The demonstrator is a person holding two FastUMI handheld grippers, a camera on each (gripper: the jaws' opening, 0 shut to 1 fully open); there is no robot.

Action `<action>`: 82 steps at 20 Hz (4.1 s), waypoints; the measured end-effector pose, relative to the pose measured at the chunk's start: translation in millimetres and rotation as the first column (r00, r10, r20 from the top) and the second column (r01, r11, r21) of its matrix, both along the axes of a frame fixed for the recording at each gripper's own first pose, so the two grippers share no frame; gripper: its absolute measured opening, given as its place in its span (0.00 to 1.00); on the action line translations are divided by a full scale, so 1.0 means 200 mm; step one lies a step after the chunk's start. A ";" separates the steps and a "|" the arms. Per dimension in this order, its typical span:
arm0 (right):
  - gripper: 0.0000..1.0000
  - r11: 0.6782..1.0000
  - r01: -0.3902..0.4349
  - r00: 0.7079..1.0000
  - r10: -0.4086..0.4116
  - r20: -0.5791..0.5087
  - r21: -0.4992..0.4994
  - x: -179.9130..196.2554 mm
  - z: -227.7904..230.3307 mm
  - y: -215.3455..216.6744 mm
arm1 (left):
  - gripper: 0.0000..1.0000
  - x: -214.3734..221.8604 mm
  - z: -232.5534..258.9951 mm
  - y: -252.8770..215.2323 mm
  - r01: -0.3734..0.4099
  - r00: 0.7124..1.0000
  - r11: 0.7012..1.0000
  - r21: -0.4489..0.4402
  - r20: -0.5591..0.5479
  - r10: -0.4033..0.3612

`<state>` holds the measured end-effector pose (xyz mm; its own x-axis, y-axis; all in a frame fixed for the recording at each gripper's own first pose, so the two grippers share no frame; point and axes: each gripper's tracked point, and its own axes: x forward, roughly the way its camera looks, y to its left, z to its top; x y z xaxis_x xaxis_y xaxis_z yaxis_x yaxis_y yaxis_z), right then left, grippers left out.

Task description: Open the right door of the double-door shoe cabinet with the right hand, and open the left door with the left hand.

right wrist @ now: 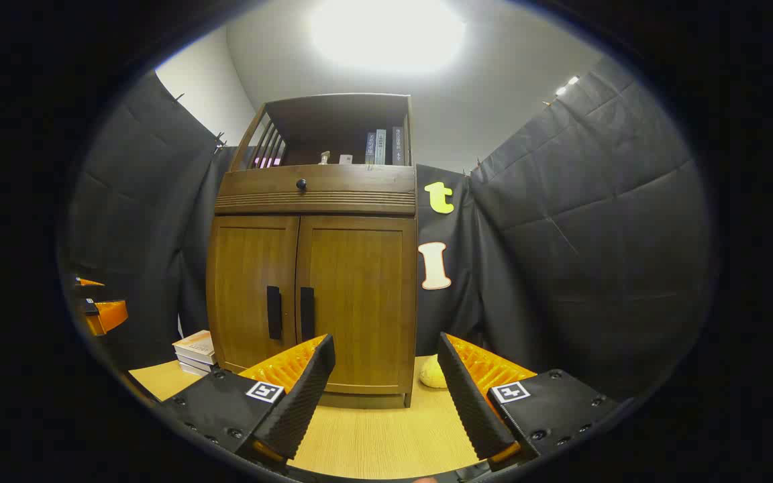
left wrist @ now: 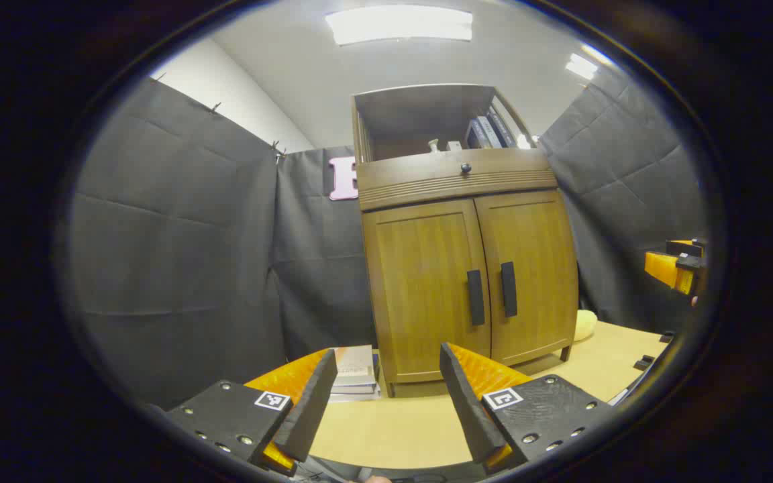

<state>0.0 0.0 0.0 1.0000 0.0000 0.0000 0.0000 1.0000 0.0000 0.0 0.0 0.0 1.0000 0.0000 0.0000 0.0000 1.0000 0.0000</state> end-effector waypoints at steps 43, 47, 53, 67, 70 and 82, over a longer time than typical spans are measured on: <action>0.97 0.983 -0.180 0.983 0.180 -0.029 0.028 1.07 -0.08 0.62 | 0.89 0.31 -0.02 0.28 -0.126 0.992 0.992 0.007 -0.030 0.126; 0.96 0.978 -0.205 0.976 0.207 -0.065 0.038 1.18 -0.18 0.72 | 0.89 0.32 -0.01 0.31 -0.153 0.988 0.988 0.006 -0.034 0.153; 0.97 0.973 -0.222 0.967 0.227 -0.119 0.057 1.34 -0.32 0.82 | 0.89 0.34 -0.04 0.40 -0.206 0.977 0.978 0.031 -0.050 0.208; 0.16 0.980 -0.179 0.965 0.192 -0.177 0.088 1.50 -0.42 0.86 | 0.89 0.29 -0.06 0.52 -0.262 0.962 0.964 0.037 -0.070 0.264; 0.12 0.979 -0.178 0.961 0.194 -0.199 0.097 1.49 -0.42 0.86 | 0.89 0.28 -0.04 0.52 -0.260 0.963 0.965 0.033 -0.063 0.262; 0.15 0.964 -0.238 0.945 0.258 -0.203 0.118 1.26 -0.40 0.81 | 0.89 0.21 -0.02 0.45 -0.207 0.977 0.978 0.025 -0.037 0.208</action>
